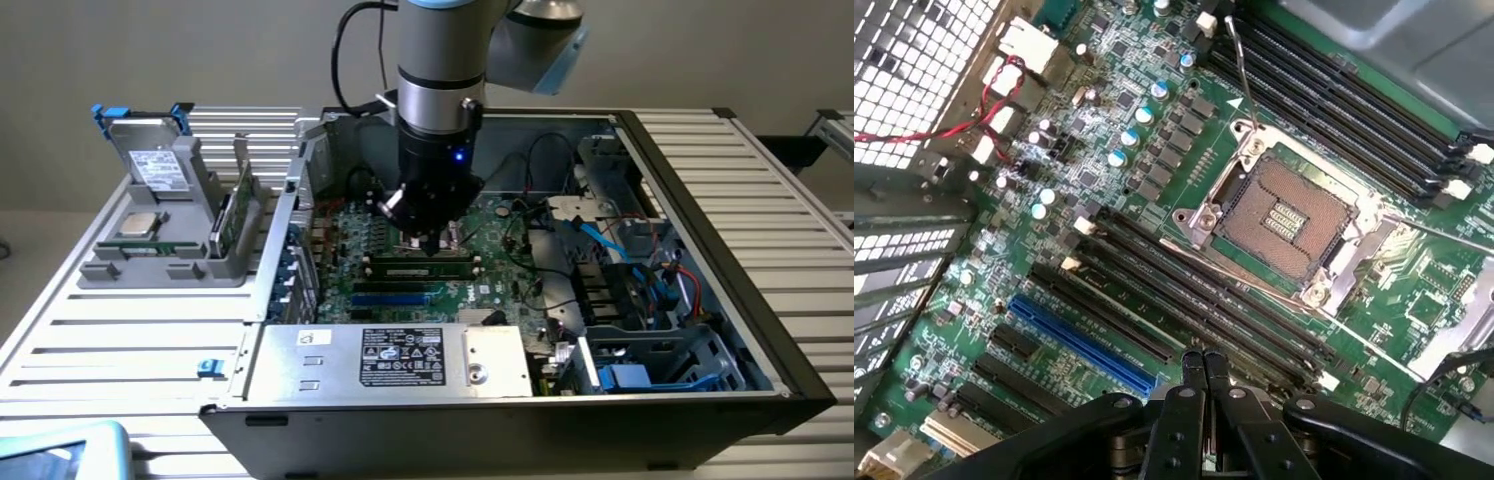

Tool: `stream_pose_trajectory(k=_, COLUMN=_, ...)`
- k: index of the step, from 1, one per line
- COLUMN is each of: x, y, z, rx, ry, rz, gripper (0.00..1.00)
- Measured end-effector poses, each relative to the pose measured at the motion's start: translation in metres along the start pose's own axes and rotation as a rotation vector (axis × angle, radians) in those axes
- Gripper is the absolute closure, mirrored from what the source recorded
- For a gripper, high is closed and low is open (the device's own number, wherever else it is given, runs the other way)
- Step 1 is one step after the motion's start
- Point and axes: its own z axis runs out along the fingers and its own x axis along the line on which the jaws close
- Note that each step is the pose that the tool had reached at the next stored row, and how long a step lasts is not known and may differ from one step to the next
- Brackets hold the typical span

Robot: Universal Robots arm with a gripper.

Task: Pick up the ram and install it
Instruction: 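Press down the ram until it locks into place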

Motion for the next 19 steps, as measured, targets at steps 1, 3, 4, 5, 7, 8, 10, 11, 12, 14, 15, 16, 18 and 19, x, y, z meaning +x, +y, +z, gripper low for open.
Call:
stream_pose_trajectory(k=1, x=0.0, y=0.0, z=0.0, rx=-0.0005, ry=0.0002, rz=0.016, gripper=0.89)
stream_pose_trajectory(k=3, x=0.0, y=0.0, z=0.0, rx=-0.0013, ry=0.0007, rz=0.048, gripper=0.89)
stream_pose_trajectory(k=4, x=0.0, y=0.0, z=0.0001, rx=-0.0018, ry=0.001, rz=0.065, gripper=0.89)
stream_pose_trajectory(k=5, x=0.0, y=0.0, z=0.0, rx=-0.0022, ry=0.0013, rz=0.081, gripper=0.89)
stream_pose_trajectory(k=7, x=0.0, y=0.0, z=0.0001, rx=-0.0032, ry=0.0018, rz=0.113, gripper=0.89)
stream_pose_trajectory(k=8, x=0.0, y=0.0, z=0.0001, rx=-0.0036, ry=0.002, rz=0.129, gripper=0.89)
stream_pose_trajectory(k=10, x=0.0, y=0.0, z=0.0001, rx=-0.0045, ry=0.0026, rz=0.161, gripper=0.89)
stream_pose_trajectory(k=11, x=0.0, y=0.0, z=0.0001, rx=-0.0049, ry=0.0029, rz=0.177, gripper=0.89)
stream_pose_trajectory(k=12, x=0.0, y=0.0, z=0.0001, rx=-0.0054, ry=0.003, rz=0.193, gripper=0.89)
stream_pose_trajectory(k=14, x=0.0, y=0.0, z=0.0001, rx=-0.0063, ry=0.0037, rz=0.226, gripper=0.89)
stream_pose_trajectory(k=15, x=0.0, y=0.0, z=0.0001, rx=-0.0067, ry=0.0039, rz=0.242, gripper=0.89)
stream_pose_trajectory(k=16, x=0.0, y=0.0, z=0.0001, rx=-0.0072, ry=0.0041, rz=0.258, gripper=0.89)
stream_pose_trajectory(k=18, x=0.0, y=0.0, z=0.0002, rx=-0.0081, ry=0.0047, rz=0.291, gripper=0.89)
stream_pose_trajectory(k=19, x=0.0, y=0.0, z=0.0002, rx=-0.0085, ry=0.0049, rz=0.307, gripper=0.89)
